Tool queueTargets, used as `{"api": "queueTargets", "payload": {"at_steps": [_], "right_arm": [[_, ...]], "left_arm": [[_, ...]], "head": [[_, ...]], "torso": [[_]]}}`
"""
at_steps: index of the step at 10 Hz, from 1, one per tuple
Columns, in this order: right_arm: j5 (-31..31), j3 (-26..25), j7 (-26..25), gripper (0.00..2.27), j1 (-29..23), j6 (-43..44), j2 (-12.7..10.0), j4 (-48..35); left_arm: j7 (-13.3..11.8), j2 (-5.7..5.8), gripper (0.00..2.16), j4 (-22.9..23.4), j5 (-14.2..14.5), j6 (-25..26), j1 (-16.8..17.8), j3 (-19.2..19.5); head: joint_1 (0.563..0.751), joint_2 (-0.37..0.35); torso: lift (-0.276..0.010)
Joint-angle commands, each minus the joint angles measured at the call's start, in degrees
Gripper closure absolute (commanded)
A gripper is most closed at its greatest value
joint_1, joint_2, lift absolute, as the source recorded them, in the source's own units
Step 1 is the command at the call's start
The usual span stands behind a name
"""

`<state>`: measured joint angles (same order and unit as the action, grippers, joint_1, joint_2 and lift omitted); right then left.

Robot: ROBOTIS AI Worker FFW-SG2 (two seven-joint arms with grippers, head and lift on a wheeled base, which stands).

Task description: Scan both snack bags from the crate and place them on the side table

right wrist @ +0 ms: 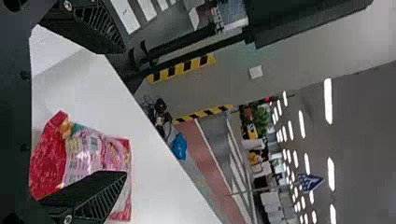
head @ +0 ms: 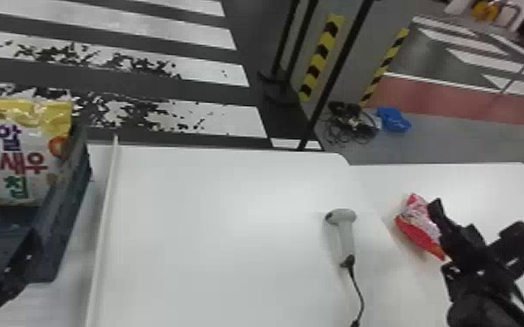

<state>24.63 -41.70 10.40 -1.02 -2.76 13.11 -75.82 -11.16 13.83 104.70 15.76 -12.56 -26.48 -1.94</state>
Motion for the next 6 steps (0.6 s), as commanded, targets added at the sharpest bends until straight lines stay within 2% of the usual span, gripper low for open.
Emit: {"api": "queueTargets", "payload": {"at_steps": [1,3,4,6], "right_arm": [[-0.7,5.9,0.1,0.06,-5.7,5.8,-2.8,-9.1],[-6.1,14.0,-1.3,0.06,-12.1,9.8,-6.4,-19.2],[-11.0,18.7,-3.9,0.05,-14.5,10.9,-7.8,-22.6],[-16.4,26.2,-7.0,0.04,-18.1,13.3,-10.3,-26.1]], "left_arm": [[0.0,-0.12,0.08,0.9,-0.2,0.2,-0.3,0.0],[0.1,-0.03,0.08,1.5,-0.5,0.6,-0.8,0.3],[0.1,-0.03,0.08,1.6,-0.5,0.6,-0.9,0.4],[0.1,-0.03,0.08,1.9,-0.5,0.6,-1.0,0.4]], "head": [[0.695,-0.35],[0.695,-0.35],[0.695,-0.35],[0.695,-0.313]], "torso": [[-0.095],[-0.095],[-0.095],[-0.095]]}}
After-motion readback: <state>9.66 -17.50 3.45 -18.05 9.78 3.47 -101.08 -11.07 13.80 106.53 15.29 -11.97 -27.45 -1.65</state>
